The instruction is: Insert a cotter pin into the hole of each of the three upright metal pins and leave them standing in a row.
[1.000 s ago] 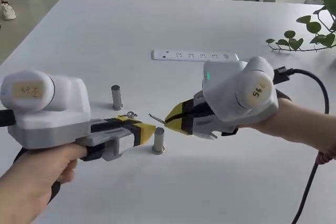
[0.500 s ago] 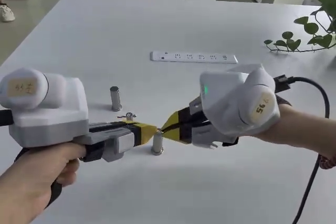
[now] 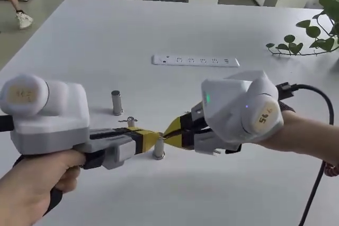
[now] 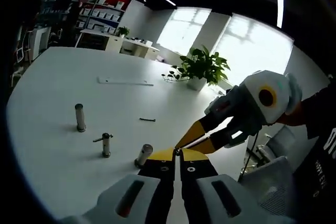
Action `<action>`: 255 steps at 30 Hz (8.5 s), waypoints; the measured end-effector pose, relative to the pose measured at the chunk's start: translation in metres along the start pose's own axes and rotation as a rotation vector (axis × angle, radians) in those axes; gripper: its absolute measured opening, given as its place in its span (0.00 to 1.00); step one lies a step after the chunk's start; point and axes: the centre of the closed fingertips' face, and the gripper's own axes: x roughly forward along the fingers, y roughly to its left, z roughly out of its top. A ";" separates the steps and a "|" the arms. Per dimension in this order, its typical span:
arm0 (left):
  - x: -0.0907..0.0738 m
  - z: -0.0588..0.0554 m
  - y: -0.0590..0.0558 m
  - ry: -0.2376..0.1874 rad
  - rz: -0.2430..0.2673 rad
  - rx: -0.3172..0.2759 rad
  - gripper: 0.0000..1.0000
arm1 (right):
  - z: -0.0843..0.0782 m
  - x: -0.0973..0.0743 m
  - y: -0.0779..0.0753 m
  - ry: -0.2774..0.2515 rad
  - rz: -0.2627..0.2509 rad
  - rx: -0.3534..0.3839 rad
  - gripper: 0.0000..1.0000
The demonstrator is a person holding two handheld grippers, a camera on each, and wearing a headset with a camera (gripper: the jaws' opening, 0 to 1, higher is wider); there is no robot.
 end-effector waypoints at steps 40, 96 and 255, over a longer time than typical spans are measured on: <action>-0.009 -0.017 -0.038 0.026 -0.228 0.322 0.00 | -0.002 -0.015 0.045 -0.245 0.360 0.618 0.08; 0.013 -0.036 0.032 0.053 0.062 0.336 0.19 | -0.067 0.006 0.018 0.122 0.249 0.327 0.00; 0.056 -0.058 0.083 0.129 0.261 0.289 0.33 | -0.049 0.064 -0.022 0.091 0.171 0.359 0.10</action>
